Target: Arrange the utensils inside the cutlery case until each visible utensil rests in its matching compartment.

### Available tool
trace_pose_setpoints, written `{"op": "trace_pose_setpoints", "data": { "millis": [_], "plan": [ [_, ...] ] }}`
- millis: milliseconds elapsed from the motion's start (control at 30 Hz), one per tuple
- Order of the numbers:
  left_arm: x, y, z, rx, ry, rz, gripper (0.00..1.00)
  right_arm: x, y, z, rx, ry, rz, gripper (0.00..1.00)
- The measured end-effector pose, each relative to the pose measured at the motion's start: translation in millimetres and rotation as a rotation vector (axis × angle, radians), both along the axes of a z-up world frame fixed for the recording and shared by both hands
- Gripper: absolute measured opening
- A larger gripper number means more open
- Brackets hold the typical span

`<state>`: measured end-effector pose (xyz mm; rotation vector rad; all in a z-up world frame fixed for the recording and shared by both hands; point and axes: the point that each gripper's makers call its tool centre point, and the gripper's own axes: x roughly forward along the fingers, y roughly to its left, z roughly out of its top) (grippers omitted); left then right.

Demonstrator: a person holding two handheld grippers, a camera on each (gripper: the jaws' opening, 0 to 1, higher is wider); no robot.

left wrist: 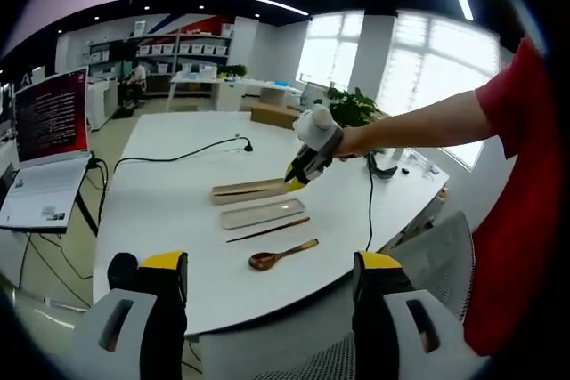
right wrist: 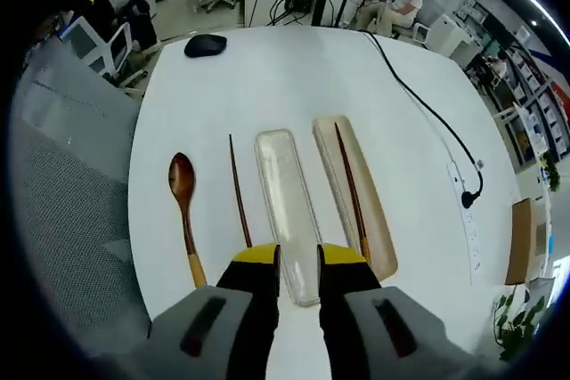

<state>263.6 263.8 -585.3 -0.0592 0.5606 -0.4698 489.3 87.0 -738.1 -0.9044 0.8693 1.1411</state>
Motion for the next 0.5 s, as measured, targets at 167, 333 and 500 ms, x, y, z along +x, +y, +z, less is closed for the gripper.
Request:
{"op": "trace_pose_setpoints", "data": {
  "millis": [167,333,500],
  "plan": [
    [0.2,2,-3.2,-0.001,0.006,0.004,0.78,-8,6,-10.9,-0.006,0.015,0.018,0.13],
    [-1.9,9,-2.7,0.023,0.008,0.01,0.78,-15,10,-29.5,-0.012,0.04,0.018,0.12],
    [-4.0,21,-2.5,0.038,0.016,0.029,0.78,-34,11,-54.2,-0.027,0.074,0.032,0.12]
  ]
}}
